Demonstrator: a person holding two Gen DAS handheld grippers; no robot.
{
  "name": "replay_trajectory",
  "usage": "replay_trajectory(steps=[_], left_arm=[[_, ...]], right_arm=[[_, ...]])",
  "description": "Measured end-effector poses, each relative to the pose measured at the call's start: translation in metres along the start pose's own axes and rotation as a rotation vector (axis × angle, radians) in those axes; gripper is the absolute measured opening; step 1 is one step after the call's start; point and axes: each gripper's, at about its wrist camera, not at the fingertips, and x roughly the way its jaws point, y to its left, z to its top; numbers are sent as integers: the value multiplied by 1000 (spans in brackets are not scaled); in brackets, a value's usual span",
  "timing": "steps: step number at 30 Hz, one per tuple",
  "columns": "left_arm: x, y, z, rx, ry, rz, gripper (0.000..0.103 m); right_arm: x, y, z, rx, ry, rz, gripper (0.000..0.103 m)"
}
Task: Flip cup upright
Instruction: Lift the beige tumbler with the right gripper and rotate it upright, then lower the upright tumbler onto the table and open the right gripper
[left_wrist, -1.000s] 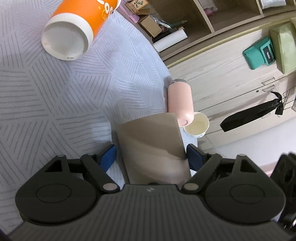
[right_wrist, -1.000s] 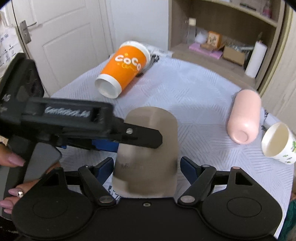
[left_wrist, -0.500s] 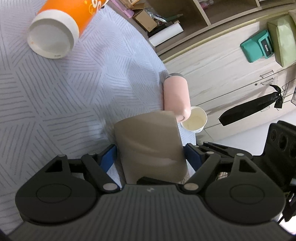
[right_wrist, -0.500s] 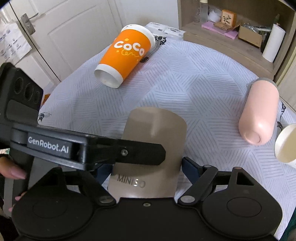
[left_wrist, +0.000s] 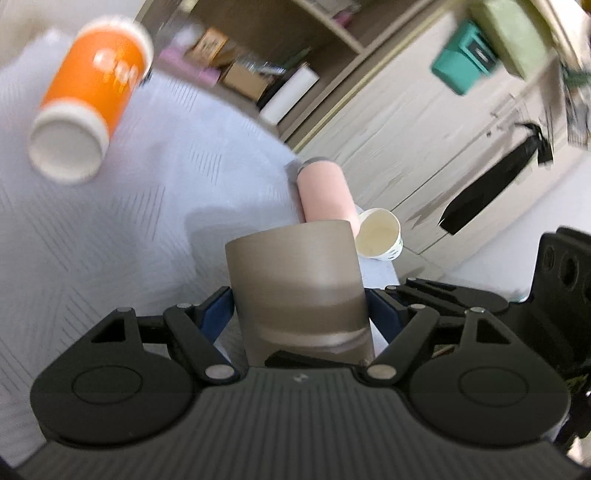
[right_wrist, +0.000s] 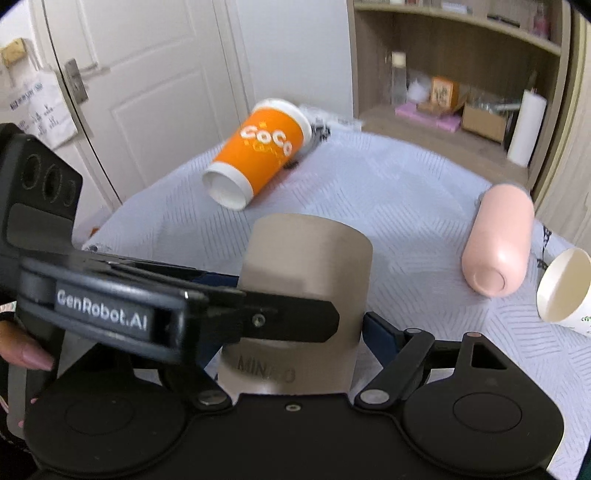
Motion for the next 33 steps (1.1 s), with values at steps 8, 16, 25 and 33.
replay_trajectory(steps=[8,16,25,33], left_arm=[[-10,-12,8,173,-98,85,77],[-5,-17,23,372,-144,152,76],[4,-20,34,452,-159,143,75],[8,-27,28,473,-159,120,75]], right_arm=[[5,10,-2,-50,-155,-34,84],[27,23,1,-201,-287,-157,84],[42,8,2,-183,-403,-205,82],[37,6,-6,-123,-410,-214,82]])
